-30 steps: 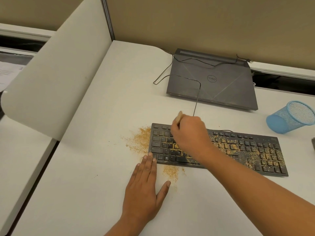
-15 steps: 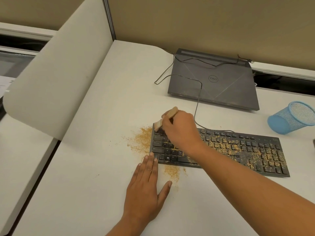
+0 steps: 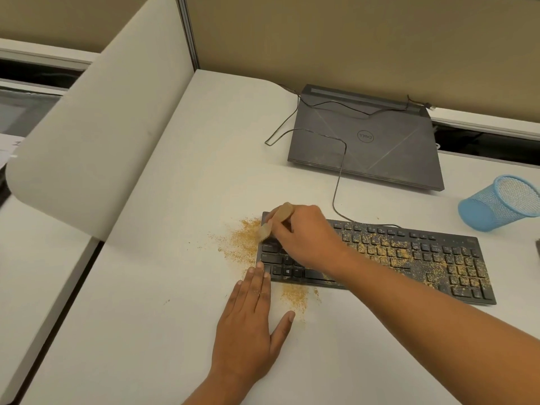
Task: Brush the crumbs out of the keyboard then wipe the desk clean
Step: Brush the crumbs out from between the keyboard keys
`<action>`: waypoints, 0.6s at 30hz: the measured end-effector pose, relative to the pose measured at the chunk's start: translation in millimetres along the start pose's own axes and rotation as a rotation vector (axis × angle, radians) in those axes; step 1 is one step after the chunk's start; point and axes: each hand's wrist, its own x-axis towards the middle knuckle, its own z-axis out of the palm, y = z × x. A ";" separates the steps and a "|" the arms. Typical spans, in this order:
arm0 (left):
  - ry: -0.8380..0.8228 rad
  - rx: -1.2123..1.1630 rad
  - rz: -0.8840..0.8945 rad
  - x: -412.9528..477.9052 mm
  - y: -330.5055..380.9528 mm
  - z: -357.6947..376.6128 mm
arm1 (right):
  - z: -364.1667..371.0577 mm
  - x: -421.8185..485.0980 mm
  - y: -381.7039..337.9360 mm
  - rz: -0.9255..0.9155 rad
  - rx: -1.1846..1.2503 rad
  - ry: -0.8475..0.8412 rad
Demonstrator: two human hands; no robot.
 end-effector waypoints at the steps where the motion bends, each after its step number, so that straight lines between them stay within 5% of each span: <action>1: -0.001 0.000 -0.001 -0.1 0.1 0.0 | -3.9 -1.4 0.1 0.003 -0.011 0.028; 4: -0.002 0.003 -0.005 0.0 0.3 0.3 | -7.3 -2.3 8.6 0.004 -0.184 0.189; 9: -0.009 0.012 -0.010 0.0 0.2 0.6 | 11.6 -3.2 2.6 -0.023 -0.079 0.029; 13: -0.003 0.009 -0.010 -0.1 0.7 -0.1 | 1.3 3.5 10.0 0.017 -0.101 0.200; 18: 0.003 -0.003 0.000 0.2 1.1 -0.7 | 0.2 2.3 6.8 -0.031 -0.038 0.051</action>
